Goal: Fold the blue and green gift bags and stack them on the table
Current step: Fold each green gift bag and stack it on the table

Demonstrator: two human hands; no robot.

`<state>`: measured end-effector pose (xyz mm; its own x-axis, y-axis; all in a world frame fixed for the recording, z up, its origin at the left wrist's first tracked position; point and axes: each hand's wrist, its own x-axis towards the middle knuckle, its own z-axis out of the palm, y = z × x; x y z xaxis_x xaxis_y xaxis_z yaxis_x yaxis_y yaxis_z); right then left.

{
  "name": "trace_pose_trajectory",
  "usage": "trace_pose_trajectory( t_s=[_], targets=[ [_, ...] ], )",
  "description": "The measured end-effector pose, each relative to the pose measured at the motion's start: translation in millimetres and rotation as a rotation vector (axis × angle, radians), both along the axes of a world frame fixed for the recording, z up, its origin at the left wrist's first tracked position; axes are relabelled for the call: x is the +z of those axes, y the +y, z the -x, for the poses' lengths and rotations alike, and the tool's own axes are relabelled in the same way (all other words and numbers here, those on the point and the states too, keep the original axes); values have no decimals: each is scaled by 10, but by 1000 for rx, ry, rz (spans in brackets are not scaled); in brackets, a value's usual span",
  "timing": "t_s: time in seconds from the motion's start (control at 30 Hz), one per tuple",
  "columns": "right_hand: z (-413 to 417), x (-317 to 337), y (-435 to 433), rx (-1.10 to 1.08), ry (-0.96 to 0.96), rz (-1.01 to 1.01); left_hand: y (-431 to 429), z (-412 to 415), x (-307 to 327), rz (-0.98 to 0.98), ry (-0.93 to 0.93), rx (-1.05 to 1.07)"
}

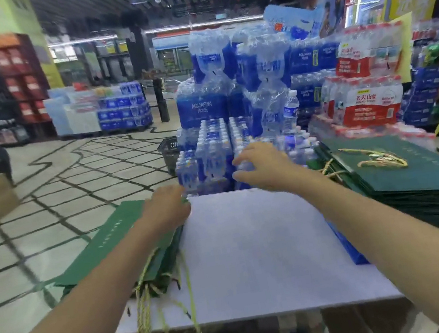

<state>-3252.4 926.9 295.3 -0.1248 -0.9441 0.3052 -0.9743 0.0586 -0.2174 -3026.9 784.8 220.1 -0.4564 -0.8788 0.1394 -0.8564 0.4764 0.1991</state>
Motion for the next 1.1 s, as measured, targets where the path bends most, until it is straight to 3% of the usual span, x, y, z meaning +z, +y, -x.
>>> trace_pose_trajectory(
  t_s=[0.13, 0.23, 0.5, 0.6, 0.7, 0.83, 1.03, 1.1],
  targets=[
    [-517, -552, -186, 58, -41, -134, 125, -659, -457, -218, -261, 139],
    [-721, -920, -241, 65, -41, -234, 193, -710, -615, -176, -277, 100],
    [-389, -1226, -163, 70, -119, -165, 615, -139, -497, -129, -268, -529],
    [-107, -1379, -12, 41, -134, -184, 742, 85, -561, -86, -217, -638],
    [98, -1583, 176, -6, -68, -237, 774, 178, -576, 63, -173, -467],
    [129, -1765, 302, -87, -19, -184, 768, 139, -407, 114, -367, -141],
    [68, -1830, 286, -119, -22, -149, 728, 14, -211, -170, -355, -164],
    [78, -1847, 288, -117, -28, -142, 734, 27, -138, -170, -364, -160]
  ],
)
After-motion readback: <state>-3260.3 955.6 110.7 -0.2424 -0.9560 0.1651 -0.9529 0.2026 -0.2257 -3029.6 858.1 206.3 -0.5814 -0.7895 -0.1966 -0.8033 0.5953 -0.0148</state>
